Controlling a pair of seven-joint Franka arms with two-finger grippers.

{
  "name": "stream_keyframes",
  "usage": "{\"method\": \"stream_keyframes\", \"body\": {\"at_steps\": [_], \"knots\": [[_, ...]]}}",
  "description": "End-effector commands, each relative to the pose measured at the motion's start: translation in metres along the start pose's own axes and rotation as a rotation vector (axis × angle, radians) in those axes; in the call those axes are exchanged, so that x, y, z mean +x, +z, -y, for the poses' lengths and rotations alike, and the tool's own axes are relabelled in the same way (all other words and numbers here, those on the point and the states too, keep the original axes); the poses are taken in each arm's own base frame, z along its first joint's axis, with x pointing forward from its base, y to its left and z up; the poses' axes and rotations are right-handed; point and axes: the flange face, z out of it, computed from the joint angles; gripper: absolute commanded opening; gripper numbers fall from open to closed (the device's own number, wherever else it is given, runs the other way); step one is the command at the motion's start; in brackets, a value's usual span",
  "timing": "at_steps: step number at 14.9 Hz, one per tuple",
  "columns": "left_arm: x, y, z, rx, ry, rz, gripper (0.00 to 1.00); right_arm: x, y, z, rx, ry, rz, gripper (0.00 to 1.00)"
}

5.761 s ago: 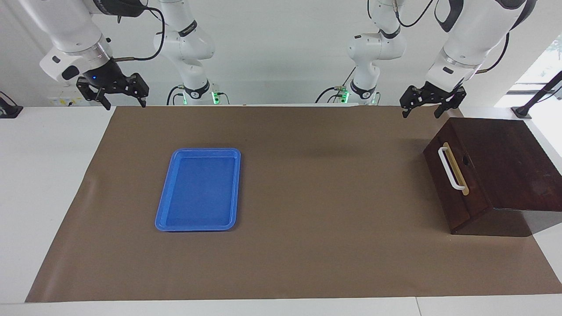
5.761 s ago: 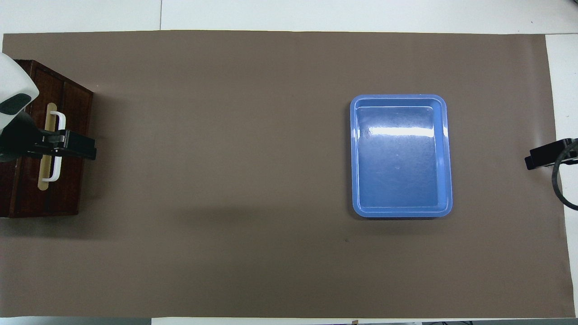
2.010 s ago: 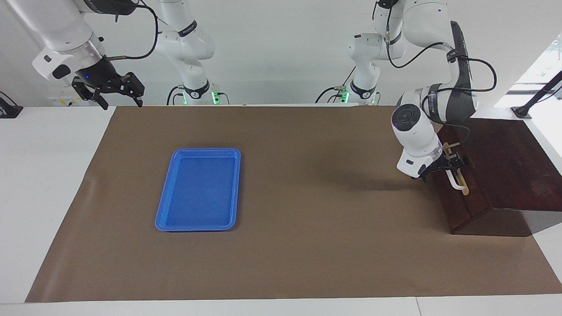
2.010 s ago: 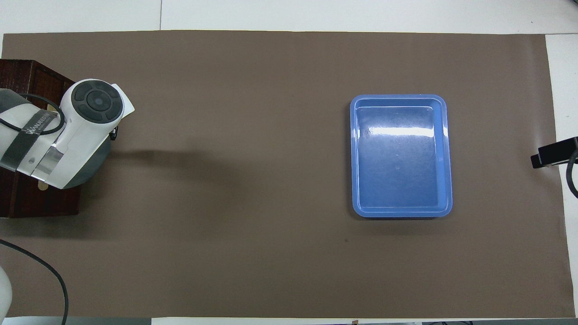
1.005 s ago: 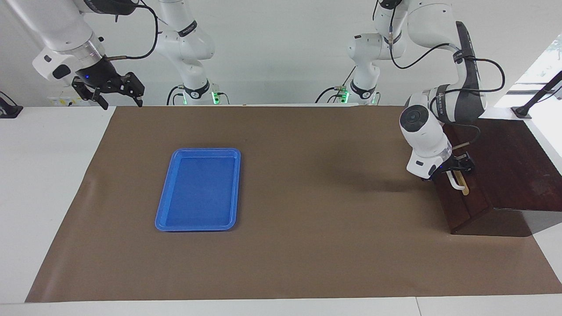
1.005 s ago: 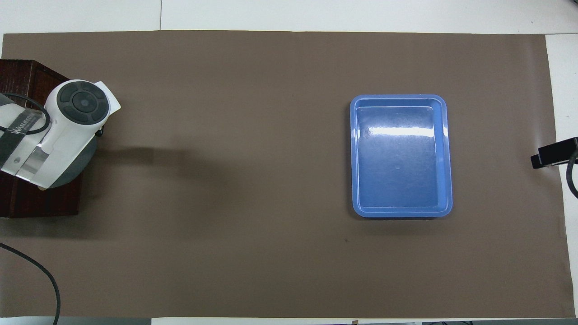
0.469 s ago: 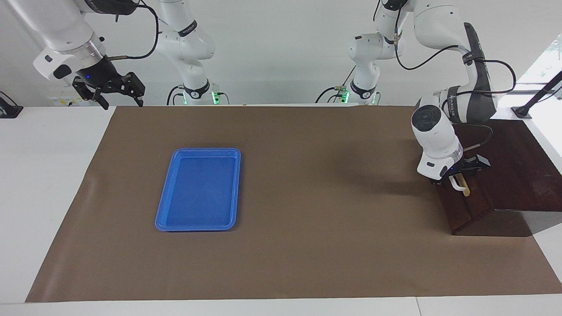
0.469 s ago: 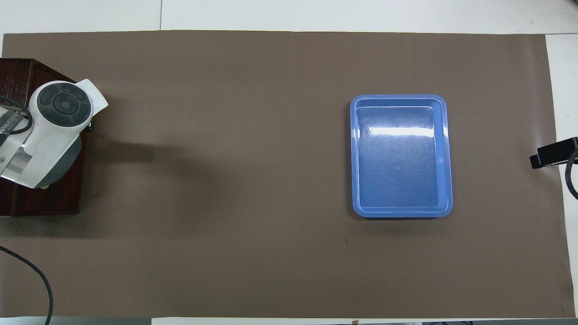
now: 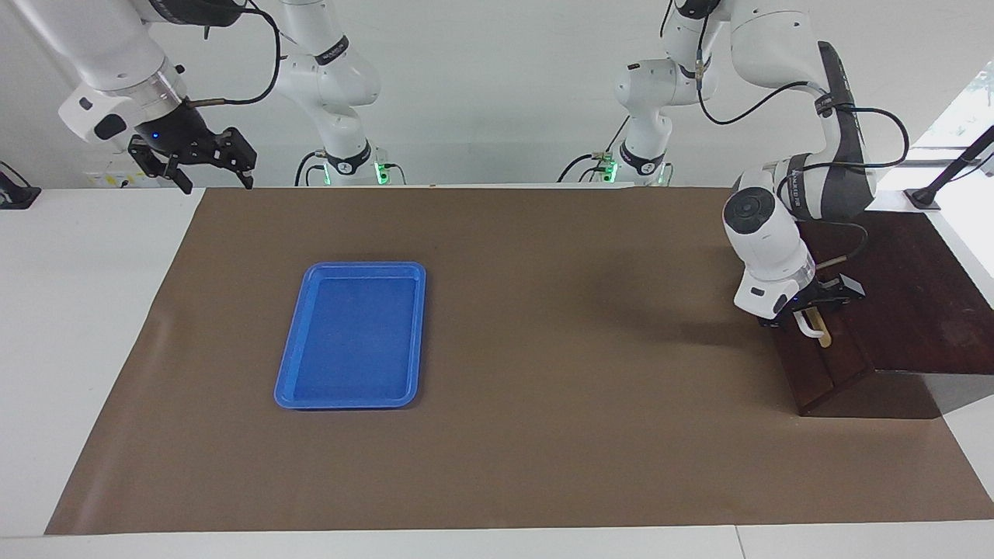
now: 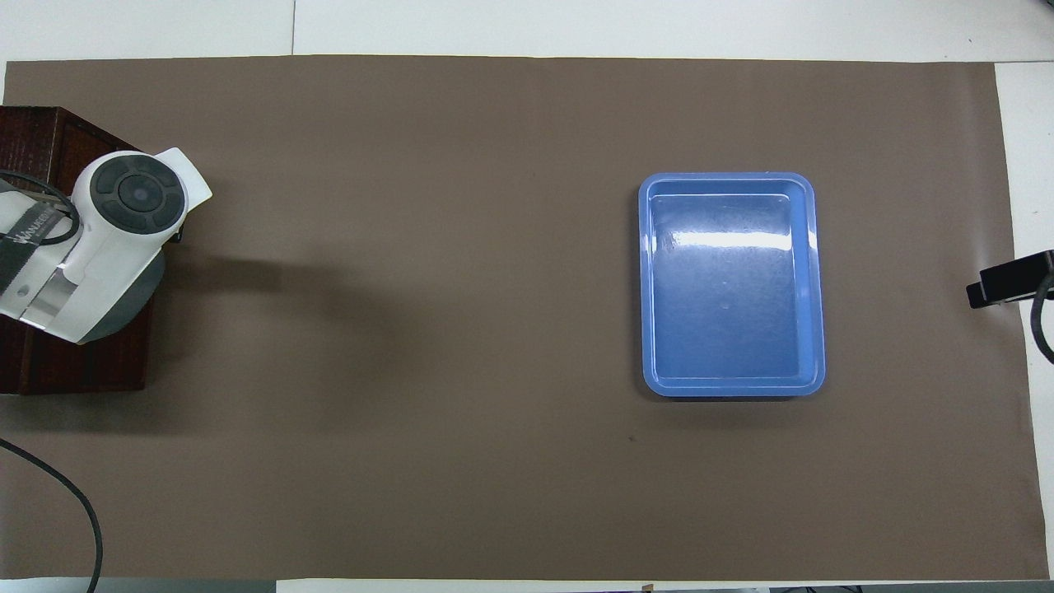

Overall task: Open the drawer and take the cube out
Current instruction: 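Pull the drawer handle outward with the left gripper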

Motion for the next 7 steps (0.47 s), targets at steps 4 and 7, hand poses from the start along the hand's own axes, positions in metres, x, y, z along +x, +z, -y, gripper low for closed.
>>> {"method": "stream_keyframes", "body": {"at_steps": [4,7], "knots": [[0.0063,0.0100,-0.0211,-0.002,0.017,-0.011,1.00,-0.0040,-0.0015,0.0032,0.014,0.008,-0.002,1.00],[0.0077,0.0087,-0.0209,-0.003,0.012,-0.014,1.00,-0.0039,-0.0016,0.0032,0.013,0.009,-0.004,1.00]]}}
